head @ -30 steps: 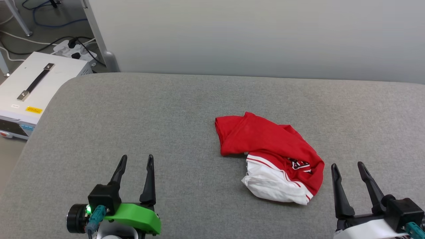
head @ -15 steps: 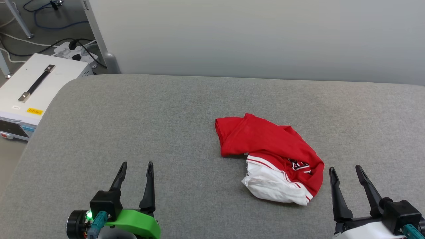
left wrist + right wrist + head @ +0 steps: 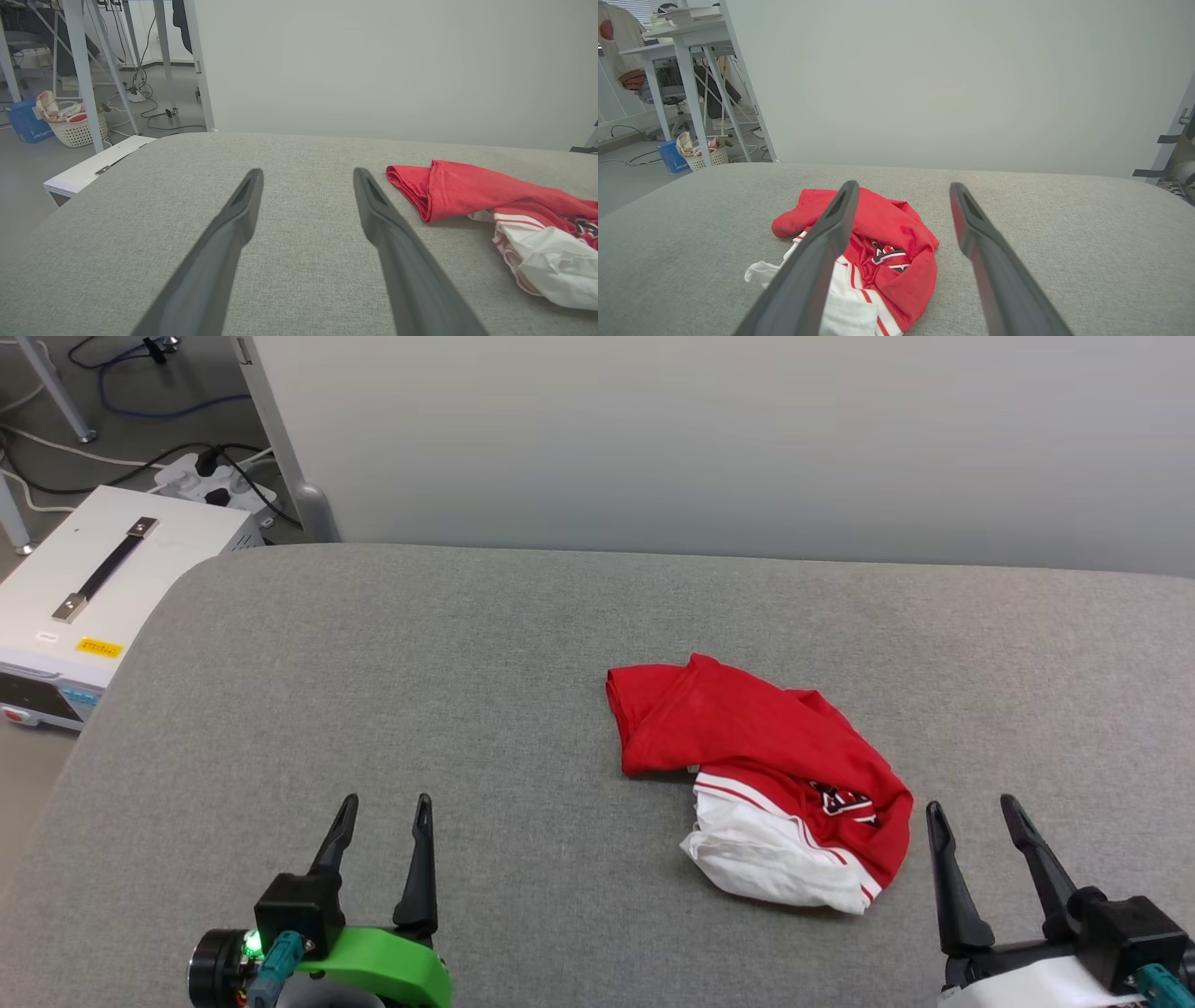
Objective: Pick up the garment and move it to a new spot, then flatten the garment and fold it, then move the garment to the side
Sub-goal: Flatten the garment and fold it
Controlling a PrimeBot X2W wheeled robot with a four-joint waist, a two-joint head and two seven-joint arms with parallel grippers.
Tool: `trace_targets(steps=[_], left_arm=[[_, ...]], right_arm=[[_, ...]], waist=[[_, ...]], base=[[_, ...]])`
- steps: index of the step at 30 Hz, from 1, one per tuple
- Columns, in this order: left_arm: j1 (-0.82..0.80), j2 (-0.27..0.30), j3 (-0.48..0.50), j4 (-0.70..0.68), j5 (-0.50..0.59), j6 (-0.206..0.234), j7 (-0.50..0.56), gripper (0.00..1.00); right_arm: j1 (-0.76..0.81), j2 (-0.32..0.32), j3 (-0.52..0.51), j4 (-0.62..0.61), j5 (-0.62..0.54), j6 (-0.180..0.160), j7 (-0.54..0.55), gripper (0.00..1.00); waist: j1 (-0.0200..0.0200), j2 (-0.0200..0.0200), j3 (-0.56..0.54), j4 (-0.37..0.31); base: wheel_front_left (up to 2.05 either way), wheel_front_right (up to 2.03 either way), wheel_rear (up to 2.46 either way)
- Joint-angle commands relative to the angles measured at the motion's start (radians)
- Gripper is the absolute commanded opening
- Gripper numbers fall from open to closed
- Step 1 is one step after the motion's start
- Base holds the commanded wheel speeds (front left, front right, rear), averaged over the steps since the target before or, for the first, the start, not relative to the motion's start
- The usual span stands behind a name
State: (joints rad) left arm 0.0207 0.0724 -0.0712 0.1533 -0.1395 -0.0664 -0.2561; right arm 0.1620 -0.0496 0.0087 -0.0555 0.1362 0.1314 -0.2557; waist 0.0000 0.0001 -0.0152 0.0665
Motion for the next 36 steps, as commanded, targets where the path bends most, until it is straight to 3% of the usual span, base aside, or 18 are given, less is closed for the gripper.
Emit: trace_targets(steps=[1, 5, 9, 13, 18, 21, 27, 32, 36], left_arm=[[0.017, -0.005, 0.004, 0.001, 0.013, -0.007, -0.006, 1.0], [0.008, -0.009, 0.01, -0.001, 0.017, -0.01, -0.006, 1.0], [-0.004, -0.012, 0.013, -0.002, 0.019, -0.012, -0.006, 1.0], [-0.017, -0.015, 0.018, -0.001, 0.02, -0.015, -0.006, 1.0], [-0.022, -0.018, 0.028, -0.001, 0.021, -0.016, -0.006, 1.0], [-0.023, -0.019, 0.031, -0.002, 0.021, -0.015, -0.006, 1.0], [-0.034, -0.021, 0.032, -0.007, 0.018, -0.015, -0.006, 1.0], [-0.052, -0.022, 0.031, -0.011, 0.016, -0.014, -0.006, 1.0], [-0.072, -0.022, 0.02, -0.014, 0.008, -0.011, -0.006, 1.0]], right_arm=[[-0.019, -0.001, -0.008, -0.017, -0.002, -0.001, -0.006, 1.0], [-0.079, -0.026, -0.007, -0.065, -0.006, -0.001, -0.006, 1.0], [-0.179, -0.095, 0.013, -0.118, 0.019, -0.001, -0.006, 1.0], [-0.288, -0.211, 0.097, -0.129, 0.077, -0.001, -0.006, 1.0], [-0.424, -0.425, 0.331, -0.093, 0.227, -0.001, 0.009, 1.0], [-0.515, -0.564, 0.5, -0.084, 0.347, -0.001, 0.124, 1.0], [-0.666, -0.746, 0.772, -0.099, 0.557, -0.001, 0.392, 1.0], [-0.749, -0.833, 0.953, -0.11, 0.674, -0.001, 0.584, 1.0], [-0.806, -0.861, 1.052, -0.097, 0.719, -0.001, 0.643, 1.0]], waist=[[0.0, -0.0001, 0.004, -0.001], [0.0, -0.0001, 0.02, -0.002], [0.0, -0.0001, 0.039, -0.002], [0.0, -0.0001, 0.057, -0.001], [0.0, -0.0001, 0.069, -0.002], [0.0, -0.0001, 0.076, -0.002], [0.0, -0.0001, 0.109, 0.002], [0.0, -0.0001, 0.147, 0.01], [0.0, -0.0001, 0.185, 0.025]], base=[[0.0, 0.0, 0.0], [0.0, 0.0, 0.0], [0.0, 0.0, 0.0], [0.0, 0.0, 0.0], [0.0, 0.0, 0.0], [0.0, 0.0, 0.0], [0.0, 0.0, 0.0], [0.0, 0.0, 0.0], [0.0, 0.0, 0.0]])
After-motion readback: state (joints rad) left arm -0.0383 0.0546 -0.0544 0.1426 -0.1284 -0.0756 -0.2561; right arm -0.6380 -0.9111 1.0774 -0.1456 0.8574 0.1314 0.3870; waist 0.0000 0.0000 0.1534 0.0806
